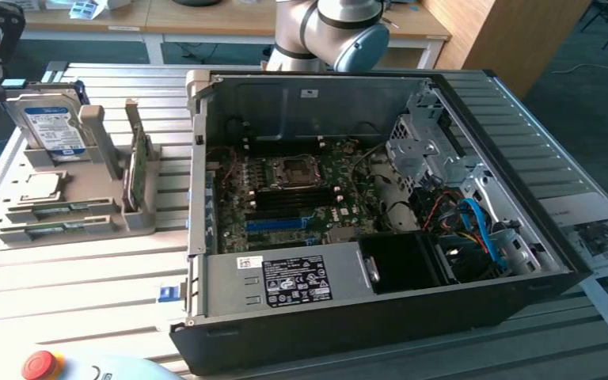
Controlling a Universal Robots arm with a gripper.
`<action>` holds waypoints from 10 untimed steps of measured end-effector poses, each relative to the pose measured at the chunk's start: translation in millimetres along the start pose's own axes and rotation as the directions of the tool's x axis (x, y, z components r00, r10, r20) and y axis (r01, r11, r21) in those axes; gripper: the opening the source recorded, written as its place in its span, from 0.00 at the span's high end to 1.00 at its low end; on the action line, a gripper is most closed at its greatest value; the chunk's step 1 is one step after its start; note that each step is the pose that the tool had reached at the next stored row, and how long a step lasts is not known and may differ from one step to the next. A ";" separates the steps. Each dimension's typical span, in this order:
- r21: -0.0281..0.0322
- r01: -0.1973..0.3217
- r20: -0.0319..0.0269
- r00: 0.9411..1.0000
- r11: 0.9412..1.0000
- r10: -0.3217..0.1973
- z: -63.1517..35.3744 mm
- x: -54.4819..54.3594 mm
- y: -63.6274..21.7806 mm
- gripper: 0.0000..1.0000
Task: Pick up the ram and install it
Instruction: 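Pick up the ram and move it above insertion slot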
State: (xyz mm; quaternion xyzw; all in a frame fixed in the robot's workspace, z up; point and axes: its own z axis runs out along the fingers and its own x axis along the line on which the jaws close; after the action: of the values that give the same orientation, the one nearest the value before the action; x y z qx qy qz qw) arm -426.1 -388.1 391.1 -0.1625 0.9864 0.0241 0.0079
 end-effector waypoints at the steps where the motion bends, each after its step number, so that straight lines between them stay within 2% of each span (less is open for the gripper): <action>1: 0.000 0.012 -0.001 1.000 1.000 -0.012 0.0 0.1 -0.2 0.90; 6: -0.002 0.072 -0.003 0.997 0.997 -0.072 0.0 0.3 -0.9 0.90; 10: -0.003 0.121 -0.005 0.993 0.993 -0.121 0.0 0.5 -1.4 0.90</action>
State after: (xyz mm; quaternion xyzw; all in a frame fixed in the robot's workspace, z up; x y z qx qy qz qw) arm -426.1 -389.6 391.0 -0.2221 0.9747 0.0246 0.0064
